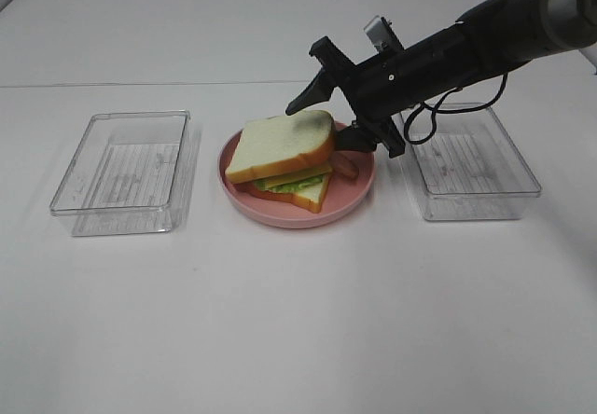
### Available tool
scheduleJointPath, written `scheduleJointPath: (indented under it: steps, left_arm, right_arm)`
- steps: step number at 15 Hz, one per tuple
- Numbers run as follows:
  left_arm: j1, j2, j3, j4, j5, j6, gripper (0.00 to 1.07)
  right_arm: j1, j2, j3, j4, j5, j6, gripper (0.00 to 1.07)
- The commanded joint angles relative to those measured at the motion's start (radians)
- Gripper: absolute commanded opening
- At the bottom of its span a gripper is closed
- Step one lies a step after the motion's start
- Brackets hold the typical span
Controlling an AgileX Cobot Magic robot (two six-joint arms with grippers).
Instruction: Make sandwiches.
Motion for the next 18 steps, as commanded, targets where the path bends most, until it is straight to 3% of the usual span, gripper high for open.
scheduleJointPath:
  steps: [1, 3, 8, 9, 11, 12, 13, 18]
  left_arm:
    - [-0.002, -0.02, 0.001, -0.009, -0.008, -0.005, 0.75]
    - [-0.002, -0.02, 0.001, -0.009, -0.008, -0.005, 0.75]
    - [-0.002, -0.02, 0.001, -0.009, -0.008, -0.005, 0.75]
    - [-0.002, -0.02, 0.001, -0.009, -0.008, -0.005, 0.75]
    - [-0.002, -0.02, 0.001, -0.009, -0.008, -0.005, 0.75]
    - [-0.002, -0.02, 0.001, -0.009, -0.008, -0.005, 0.75]
    - [-0.002, -0.02, 0.001, -0.009, -0.008, -0.005, 0.75]
    - [-0.002, -0.02, 0.001, -0.009, -0.008, 0.006, 0.75]
  right_arm:
    - [-0.001, -0.051, 0.004, -0.099, 0.006, 0.037, 0.97]
    - [-0.001, -0.085, 0.004, -0.181, 0.01, 0.087, 0.97]
    - [-0.002, -0.266, 0.004, -0.583, 0.125, 0.178, 0.97]
    - [-0.002, -0.287, 0.004, -0.614, 0.143, 0.178, 0.97]
    - [-0.002, -0.446, 0.004, -0.83, 0.303, 0.18, 0.97]
    - [-0.002, -0.446, 0.004, -0.83, 0.303, 0.18, 0.97]
    - [-0.002, -0.559, 0.006, -0.946, 0.411, 0.21, 0.97]
    - [-0.002, -0.851, 0.114, -1.002, 0.481, 0.216, 0.97]
